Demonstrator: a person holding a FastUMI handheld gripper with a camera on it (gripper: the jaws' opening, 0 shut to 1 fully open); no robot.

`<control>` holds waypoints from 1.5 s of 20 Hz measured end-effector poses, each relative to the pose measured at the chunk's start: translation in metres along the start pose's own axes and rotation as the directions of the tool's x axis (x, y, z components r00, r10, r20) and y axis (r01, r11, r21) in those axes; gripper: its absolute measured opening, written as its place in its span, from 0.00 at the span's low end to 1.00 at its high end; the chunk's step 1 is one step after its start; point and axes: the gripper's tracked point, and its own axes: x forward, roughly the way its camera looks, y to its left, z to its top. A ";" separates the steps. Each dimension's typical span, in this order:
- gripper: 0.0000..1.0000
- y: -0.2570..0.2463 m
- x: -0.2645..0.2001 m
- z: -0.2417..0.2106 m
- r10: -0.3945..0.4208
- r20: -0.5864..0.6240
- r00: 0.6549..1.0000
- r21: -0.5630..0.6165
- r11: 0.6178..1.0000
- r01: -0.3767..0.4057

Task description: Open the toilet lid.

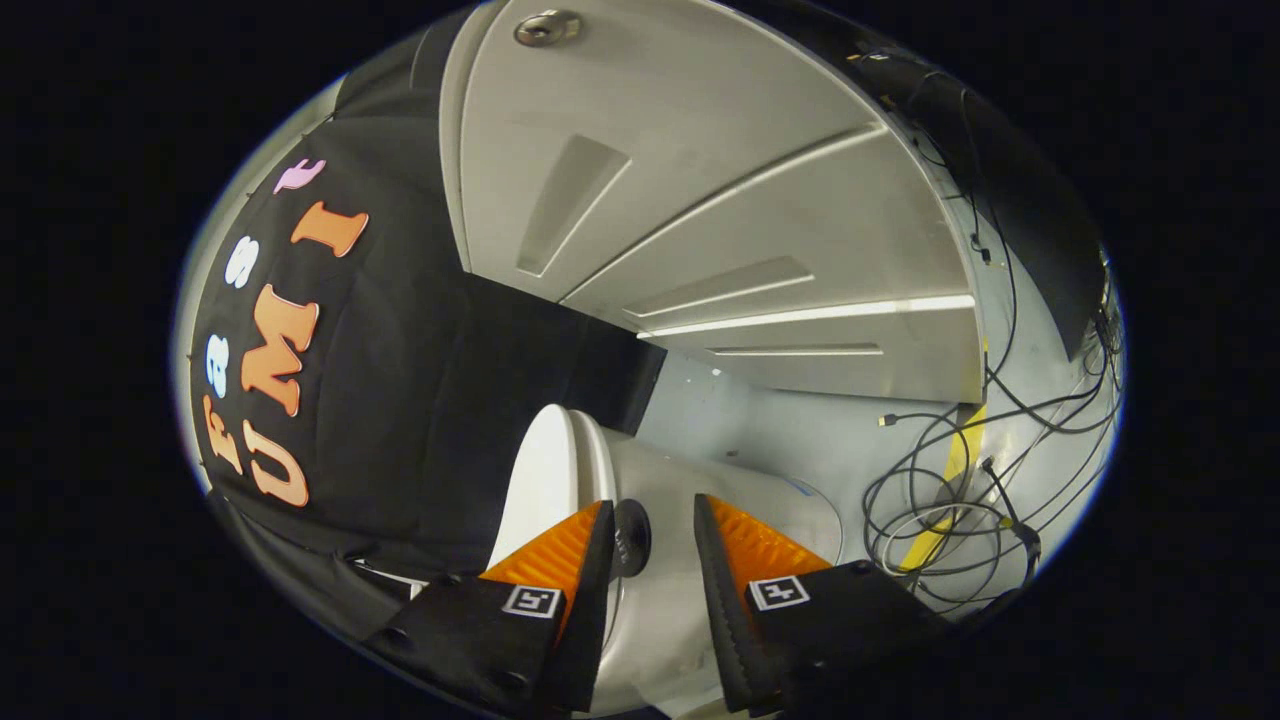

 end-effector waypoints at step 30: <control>0.08 0.089 -0.024 0.009 0.069 0.042 0.997 -0.001 0.998 -0.069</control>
